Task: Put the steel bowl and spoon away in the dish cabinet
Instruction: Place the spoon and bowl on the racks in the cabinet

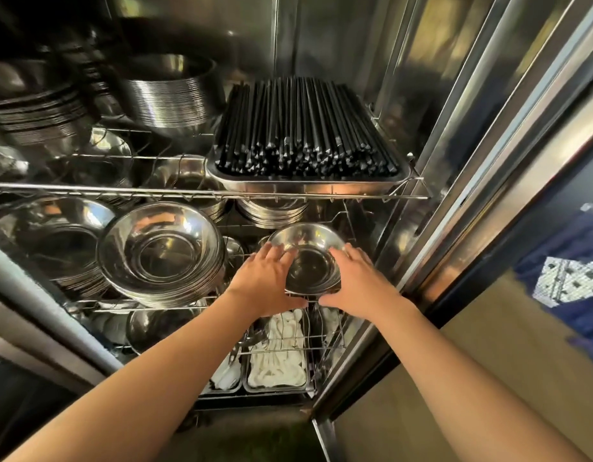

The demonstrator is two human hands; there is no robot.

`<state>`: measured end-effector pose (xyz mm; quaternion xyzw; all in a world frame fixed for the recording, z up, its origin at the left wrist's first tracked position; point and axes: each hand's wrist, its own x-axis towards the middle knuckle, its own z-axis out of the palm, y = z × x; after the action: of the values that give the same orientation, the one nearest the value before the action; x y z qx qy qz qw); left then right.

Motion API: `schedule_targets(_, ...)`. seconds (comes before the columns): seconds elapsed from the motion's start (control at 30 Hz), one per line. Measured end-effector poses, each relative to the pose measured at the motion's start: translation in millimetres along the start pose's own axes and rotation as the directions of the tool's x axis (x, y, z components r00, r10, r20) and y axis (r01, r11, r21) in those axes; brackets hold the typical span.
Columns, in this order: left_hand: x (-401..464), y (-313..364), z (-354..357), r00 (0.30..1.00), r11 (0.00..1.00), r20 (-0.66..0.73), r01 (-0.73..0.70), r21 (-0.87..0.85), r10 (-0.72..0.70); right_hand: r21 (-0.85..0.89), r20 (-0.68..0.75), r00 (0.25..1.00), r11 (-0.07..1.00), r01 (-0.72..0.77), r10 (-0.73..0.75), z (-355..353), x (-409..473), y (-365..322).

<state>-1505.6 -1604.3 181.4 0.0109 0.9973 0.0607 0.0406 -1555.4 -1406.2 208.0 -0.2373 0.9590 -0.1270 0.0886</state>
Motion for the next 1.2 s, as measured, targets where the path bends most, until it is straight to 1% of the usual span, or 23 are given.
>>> schedule_targets(0.13, 9.8, 0.7, 10.5, 0.997, 1.0, 0.071, 0.029, 0.006, -0.029, 0.001, 0.06, 0.994, 0.995, -0.096, 0.096, 10.5, 7.9, 4.9)
schedule_targets(0.23, 9.4, -0.2, 16.8, 0.998, 0.998, 0.055, 0.045, -0.036, -0.043, 0.032, 0.058, 0.99, 0.991, -0.132, 0.13, 14.2, 12.7, 4.0)
schedule_targets(0.33, 7.7, -2.1, 19.9, 0.999, 0.996, 0.006, 0.049, -0.072, -0.049, 0.068, 0.033, 0.992, 0.99, -0.127, 0.125, 16.2, 16.6, 2.2)
schedule_targets(0.47, 5.5, -4.4, 19.1, 0.998, 0.993, 0.023, 0.067, -0.094, -0.065, 0.068, 0.041, 0.991, 0.99, -0.128, 0.125, 16.2, 18.4, 2.2)
schedule_targets(0.7, -5.8, -11.2, 19.0, 0.996, 0.991, 0.005, 0.09, -0.102, -0.09, 0.065, 0.061, 0.994, 0.994, -0.091, 0.088, 18.4, 16.8, -7.2)
schedule_targets(1.0, -22.3, -24.2, 20.5, 0.99, 0.98, 0.021, 0.142, -0.141, -0.141, 0.088, 0.07, 0.997, 0.995, -0.038, 0.032, 24.4, 13.6, -22.7)
schedule_targets(1.2, -29.6, -27.5, 21.7, 0.988, 0.974, 0.026, 0.153, -0.167, -0.151, 0.047, 0.072, 0.997, 0.999, -0.021, 0.018, 27.4, 15.9, -30.0)
